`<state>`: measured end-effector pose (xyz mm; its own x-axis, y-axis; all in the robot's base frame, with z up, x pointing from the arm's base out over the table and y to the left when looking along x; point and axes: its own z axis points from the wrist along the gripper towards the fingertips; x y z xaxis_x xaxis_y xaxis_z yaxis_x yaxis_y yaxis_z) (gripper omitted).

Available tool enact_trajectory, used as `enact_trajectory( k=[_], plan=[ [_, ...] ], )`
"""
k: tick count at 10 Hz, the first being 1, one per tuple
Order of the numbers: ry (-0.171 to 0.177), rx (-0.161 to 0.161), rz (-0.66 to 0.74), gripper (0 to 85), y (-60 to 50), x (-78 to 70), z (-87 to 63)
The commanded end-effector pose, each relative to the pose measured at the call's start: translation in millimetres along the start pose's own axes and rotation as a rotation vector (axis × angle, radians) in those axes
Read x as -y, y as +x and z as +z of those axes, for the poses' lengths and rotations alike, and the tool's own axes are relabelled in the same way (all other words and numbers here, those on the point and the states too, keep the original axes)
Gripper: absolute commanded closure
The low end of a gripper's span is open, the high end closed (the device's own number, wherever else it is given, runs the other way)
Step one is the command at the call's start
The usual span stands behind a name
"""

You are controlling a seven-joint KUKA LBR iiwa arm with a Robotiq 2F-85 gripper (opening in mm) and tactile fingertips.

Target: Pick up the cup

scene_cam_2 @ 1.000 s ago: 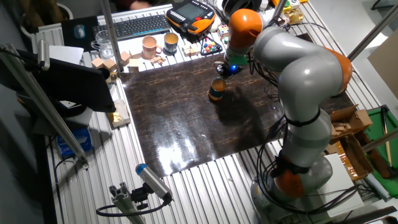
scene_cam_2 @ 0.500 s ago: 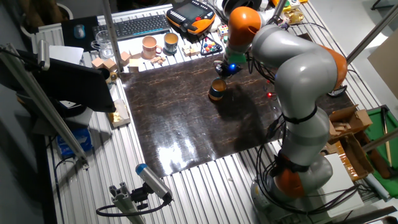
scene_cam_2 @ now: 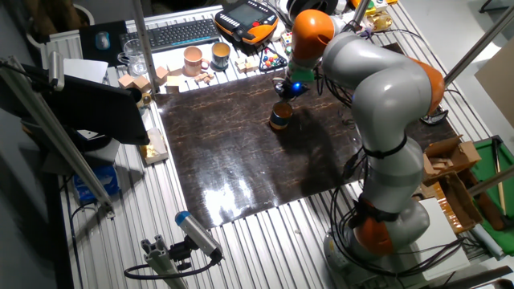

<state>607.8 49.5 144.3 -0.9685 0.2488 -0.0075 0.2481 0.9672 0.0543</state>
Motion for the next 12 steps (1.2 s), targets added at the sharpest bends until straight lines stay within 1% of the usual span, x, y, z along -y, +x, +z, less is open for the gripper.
enact_trajectory(
  k=[1, 2, 3, 5, 6, 7, 8, 9, 10, 11, 12],
  plan=[
    [0.001, -0.004, -0.004, 84.3, -0.1, -0.4, -0.4],
    [0.004, -0.011, -0.027, 84.3, -0.1, -0.4, -0.4],
    [0.014, -0.007, -0.049, 84.3, -0.1, -0.4, -0.4],
    [0.028, -0.029, -0.078, 84.3, -0.1, -0.4, -0.4],
    [0.032, -0.027, -0.084, 84.3, -0.1, -0.4, -0.4],
    [0.038, -0.014, -0.072, 84.3, -0.1, -0.4, -0.4],
    [0.014, 0.0, -0.035, 84.3, -0.1, -0.4, -0.4],
    [0.005, 0.01, -0.018, 84.0, -0.1, -0.4, -0.4],
    [-0.004, 0.022, -0.001, 68.0, -3.1, -0.1, 1.8],
    [-0.003, 0.03, 0.008, 51.0, -4.0, 0.1, 2.2],
    [-0.013, 0.023, 0.026, 35.3, -6.3, -1.5, 2.4]
  ],
)
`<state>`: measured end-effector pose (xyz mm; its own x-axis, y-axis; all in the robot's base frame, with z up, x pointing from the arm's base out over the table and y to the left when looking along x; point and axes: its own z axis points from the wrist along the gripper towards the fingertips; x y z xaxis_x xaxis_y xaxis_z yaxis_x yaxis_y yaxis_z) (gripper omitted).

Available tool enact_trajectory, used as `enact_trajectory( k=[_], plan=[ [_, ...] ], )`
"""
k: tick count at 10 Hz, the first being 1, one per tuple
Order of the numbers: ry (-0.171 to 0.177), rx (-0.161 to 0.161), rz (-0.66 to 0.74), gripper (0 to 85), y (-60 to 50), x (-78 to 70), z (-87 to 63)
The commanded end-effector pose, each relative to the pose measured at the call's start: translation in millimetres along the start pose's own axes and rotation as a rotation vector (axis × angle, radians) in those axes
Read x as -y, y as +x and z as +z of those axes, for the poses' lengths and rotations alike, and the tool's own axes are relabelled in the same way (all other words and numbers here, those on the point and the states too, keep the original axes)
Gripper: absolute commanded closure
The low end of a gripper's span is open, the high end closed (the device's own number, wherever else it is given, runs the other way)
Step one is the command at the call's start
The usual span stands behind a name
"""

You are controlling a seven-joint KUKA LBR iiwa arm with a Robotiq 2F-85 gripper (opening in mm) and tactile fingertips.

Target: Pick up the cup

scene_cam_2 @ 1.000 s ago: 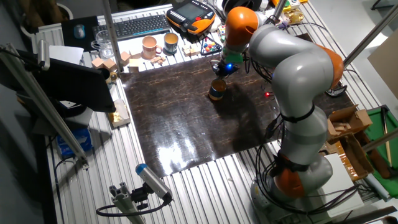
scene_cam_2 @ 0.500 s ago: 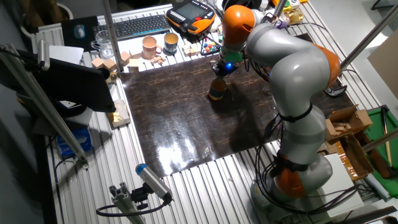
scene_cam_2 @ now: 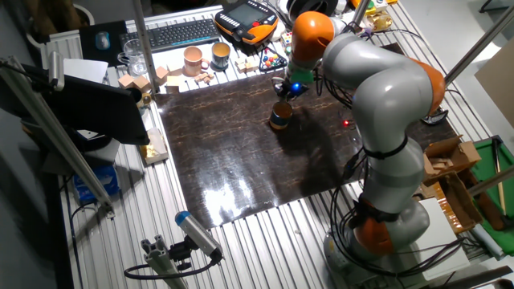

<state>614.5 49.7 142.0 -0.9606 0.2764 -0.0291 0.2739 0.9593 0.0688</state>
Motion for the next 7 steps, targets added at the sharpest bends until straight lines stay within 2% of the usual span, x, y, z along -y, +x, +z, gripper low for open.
enact_trajectory(
  k=[1, 3, 7],
  plan=[
    [-0.004, -0.003, 0.013, 28.0, -2.3, -2.0, 1.6],
    [-0.011, -0.006, 0.032, 26.0, -9.1, -6.7, 11.1],
    [0.027, 0.01, 0.009, 26.0, -21.3, -9.5, 36.5]
  ],
)
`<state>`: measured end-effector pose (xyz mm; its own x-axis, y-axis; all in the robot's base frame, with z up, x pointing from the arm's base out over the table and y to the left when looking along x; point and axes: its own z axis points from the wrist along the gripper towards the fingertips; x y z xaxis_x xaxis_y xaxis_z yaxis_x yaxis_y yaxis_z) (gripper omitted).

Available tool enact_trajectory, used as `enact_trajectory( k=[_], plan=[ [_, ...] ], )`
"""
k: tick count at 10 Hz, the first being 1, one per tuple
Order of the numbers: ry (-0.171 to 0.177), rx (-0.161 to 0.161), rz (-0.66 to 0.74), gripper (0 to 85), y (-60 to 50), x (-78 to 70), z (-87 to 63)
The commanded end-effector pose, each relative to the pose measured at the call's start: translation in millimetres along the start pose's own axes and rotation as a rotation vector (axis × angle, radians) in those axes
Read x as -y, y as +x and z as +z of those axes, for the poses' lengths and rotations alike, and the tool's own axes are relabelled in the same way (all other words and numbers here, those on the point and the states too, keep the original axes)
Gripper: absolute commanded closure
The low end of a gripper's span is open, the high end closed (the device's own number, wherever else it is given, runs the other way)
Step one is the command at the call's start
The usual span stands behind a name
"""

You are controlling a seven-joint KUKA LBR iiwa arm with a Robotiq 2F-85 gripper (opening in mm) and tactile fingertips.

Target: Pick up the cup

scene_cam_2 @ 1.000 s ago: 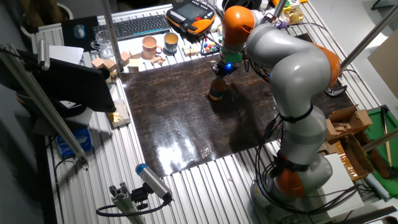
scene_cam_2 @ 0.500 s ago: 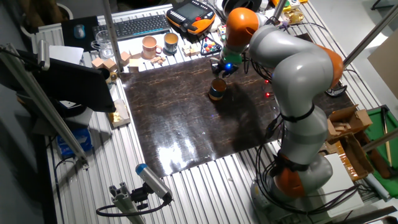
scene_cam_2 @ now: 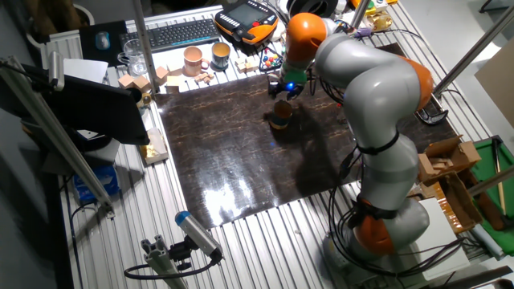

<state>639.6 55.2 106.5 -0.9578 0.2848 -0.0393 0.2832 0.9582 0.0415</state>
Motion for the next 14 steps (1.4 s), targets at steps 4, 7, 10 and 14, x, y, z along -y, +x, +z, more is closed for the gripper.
enact_trajectory(
  k=[4, 7, 10, 14],
  plan=[
    [0.016, -0.007, 0.007, 27.0, -5.5, 2.6, 17.8],
    [0.013, -0.022, 0.018, 29.0, -3.8, 7.6, 20.3],
    [0.013, -0.033, 0.017, 33.3, 0.8, 8.3, 19.6],
    [0.019, -0.031, 0.011, 41.0, 2.5, 9.9, 20.0]
  ],
)
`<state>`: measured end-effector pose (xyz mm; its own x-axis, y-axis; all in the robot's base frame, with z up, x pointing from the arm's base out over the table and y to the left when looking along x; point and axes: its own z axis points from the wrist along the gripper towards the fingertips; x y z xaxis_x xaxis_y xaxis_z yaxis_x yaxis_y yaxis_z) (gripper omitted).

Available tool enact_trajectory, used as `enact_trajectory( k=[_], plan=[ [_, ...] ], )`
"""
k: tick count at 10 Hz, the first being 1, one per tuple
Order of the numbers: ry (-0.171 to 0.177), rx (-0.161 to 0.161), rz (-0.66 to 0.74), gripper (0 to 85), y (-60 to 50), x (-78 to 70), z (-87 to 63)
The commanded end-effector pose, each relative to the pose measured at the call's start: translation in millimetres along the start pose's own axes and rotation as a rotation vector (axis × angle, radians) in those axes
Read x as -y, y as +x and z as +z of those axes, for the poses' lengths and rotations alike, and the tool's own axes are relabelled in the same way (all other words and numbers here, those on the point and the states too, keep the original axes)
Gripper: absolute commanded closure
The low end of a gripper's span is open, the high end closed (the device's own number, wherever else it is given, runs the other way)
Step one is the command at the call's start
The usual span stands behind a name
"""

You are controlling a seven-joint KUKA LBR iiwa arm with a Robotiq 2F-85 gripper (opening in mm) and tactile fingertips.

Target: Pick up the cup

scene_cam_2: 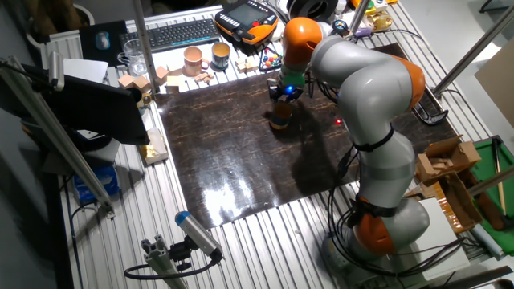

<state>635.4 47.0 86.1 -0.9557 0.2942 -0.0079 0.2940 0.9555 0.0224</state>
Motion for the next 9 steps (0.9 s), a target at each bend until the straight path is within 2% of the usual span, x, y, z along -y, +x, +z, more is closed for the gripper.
enact_trajectory(
  k=[1, 2, 4, 5, 7, 9],
  plan=[
    [0.002, 0.001, 0.0, 45.3, 0.2, -0.1, -0.2],
    [0.003, 0.004, 0.0, 53.7, 0.3, -0.1, -0.3],
    [0.001, 0.004, -0.003, 76.7, 0.9, -0.3, 0.6],
    [0.001, 0.004, -0.005, 84.0, 1.2, -0.5, 0.2],
    [0.009, 0.011, 0.005, 84.0, 3.0, -0.3, -4.1],
    [0.001, 0.008, 0.061, 84.0, 7.8, 1.8, -18.2]
  ],
)
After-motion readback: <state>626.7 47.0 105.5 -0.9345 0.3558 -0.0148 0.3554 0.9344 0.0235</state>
